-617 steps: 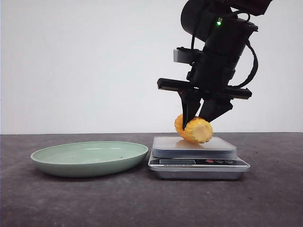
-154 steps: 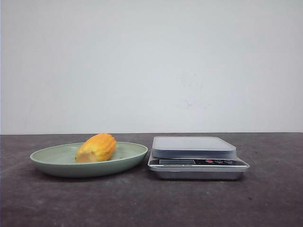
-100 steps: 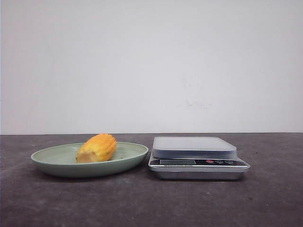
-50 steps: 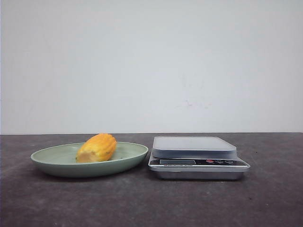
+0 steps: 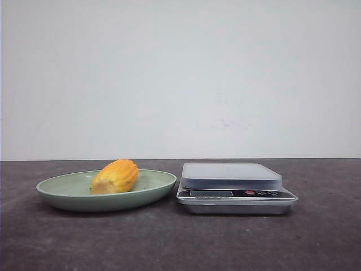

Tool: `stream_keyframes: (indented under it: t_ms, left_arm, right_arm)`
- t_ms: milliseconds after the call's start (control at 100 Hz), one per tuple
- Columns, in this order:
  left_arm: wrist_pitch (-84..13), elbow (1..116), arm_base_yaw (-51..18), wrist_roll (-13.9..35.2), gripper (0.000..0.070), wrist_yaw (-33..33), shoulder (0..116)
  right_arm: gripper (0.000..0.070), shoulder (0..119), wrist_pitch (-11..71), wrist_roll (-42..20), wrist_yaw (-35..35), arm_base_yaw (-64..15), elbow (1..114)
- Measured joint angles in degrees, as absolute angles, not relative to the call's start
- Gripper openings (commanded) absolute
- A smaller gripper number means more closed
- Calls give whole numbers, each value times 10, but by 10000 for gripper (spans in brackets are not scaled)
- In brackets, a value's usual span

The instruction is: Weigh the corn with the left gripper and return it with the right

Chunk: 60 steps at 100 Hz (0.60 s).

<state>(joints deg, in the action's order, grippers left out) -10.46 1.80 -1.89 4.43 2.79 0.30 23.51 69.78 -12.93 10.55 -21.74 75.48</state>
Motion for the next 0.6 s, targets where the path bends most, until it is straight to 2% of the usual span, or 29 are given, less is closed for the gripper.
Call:
stream_keyframes:
  t_ms: [600]
  left_arm:
    - [-105,18,-19,40,12,28,3]
  right_arm:
    - [10,235,698,-129,105,-217,755]
